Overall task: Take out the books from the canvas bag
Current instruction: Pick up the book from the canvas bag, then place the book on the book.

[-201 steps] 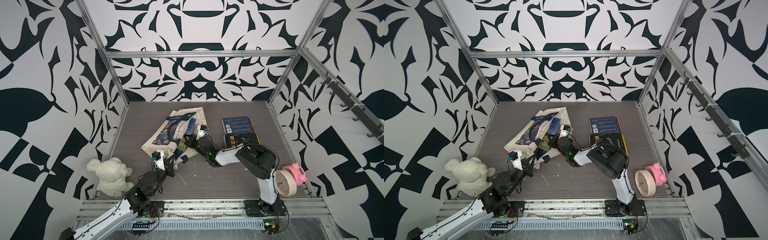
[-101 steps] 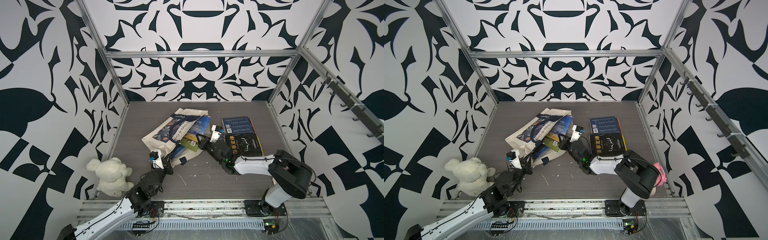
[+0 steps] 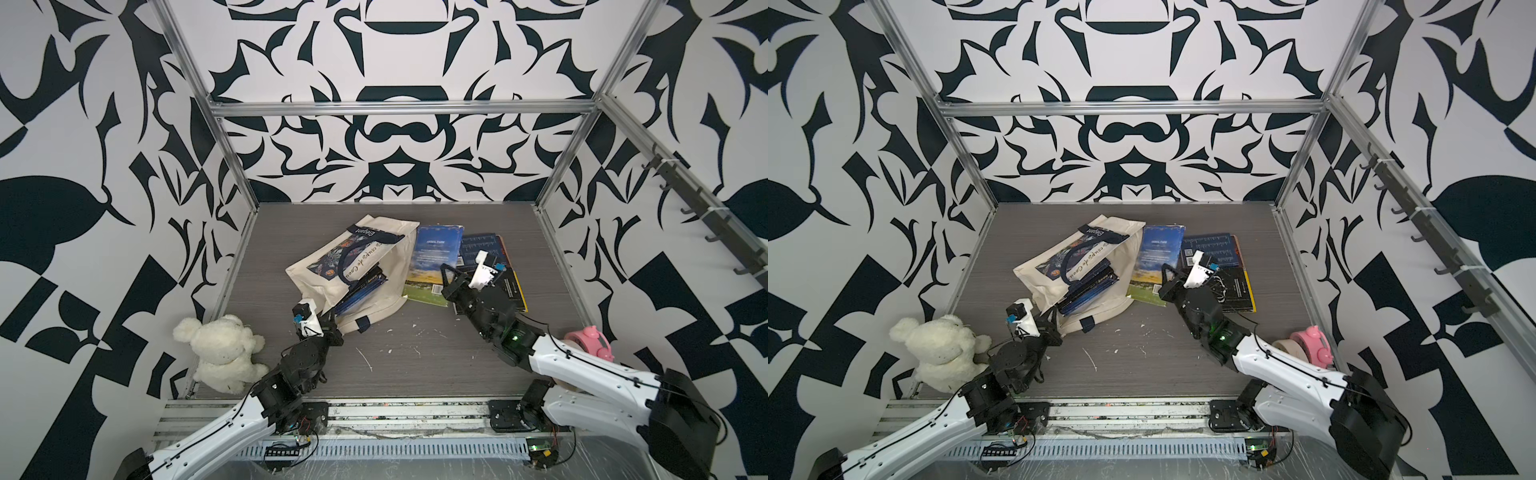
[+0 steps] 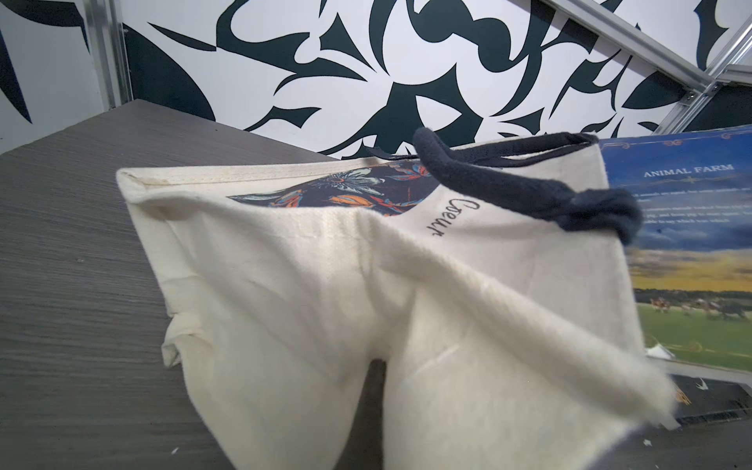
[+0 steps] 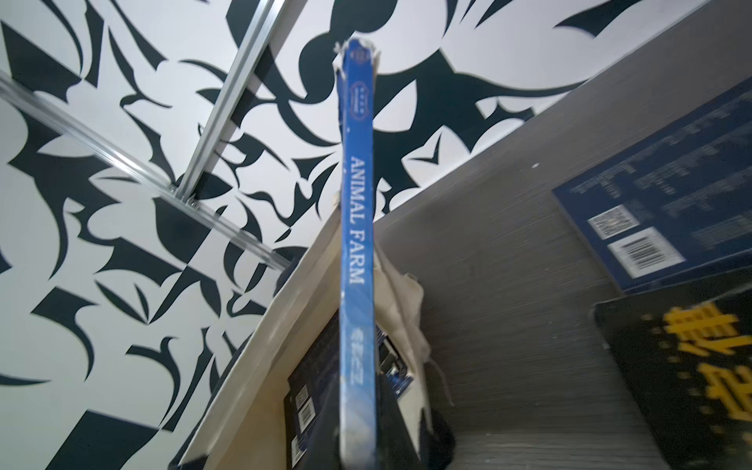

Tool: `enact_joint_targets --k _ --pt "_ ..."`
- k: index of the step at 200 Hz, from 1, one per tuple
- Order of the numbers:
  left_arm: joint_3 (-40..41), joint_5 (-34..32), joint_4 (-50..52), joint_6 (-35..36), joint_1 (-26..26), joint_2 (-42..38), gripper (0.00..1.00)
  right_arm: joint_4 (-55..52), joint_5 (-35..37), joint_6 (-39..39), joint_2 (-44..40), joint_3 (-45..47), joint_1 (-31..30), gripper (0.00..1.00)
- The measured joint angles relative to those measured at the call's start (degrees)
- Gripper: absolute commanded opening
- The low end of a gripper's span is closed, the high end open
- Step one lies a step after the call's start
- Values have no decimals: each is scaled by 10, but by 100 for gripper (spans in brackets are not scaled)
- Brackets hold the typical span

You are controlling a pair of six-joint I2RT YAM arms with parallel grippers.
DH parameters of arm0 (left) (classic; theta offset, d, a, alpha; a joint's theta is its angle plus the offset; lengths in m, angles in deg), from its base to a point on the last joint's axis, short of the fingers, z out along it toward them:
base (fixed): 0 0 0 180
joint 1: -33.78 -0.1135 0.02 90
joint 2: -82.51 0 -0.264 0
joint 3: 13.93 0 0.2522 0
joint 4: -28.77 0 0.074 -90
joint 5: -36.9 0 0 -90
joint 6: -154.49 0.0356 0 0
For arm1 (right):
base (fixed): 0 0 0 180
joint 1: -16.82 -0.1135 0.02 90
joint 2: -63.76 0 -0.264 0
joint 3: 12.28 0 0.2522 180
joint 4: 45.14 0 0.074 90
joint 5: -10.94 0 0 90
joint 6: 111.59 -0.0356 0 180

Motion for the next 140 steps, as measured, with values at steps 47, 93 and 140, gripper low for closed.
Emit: enact_joint_targets --k 47,93,140 --pt "0 -14 10 -5 0 -4 0 -20 98 -4 -99 21 39 0" --pt "0 -10 11 -10 0 6 0 -16 155 -8 -87 22 70 0" --pt "-1 14 -3 -9 0 45 0 42 143 -50 52 22 170 0"
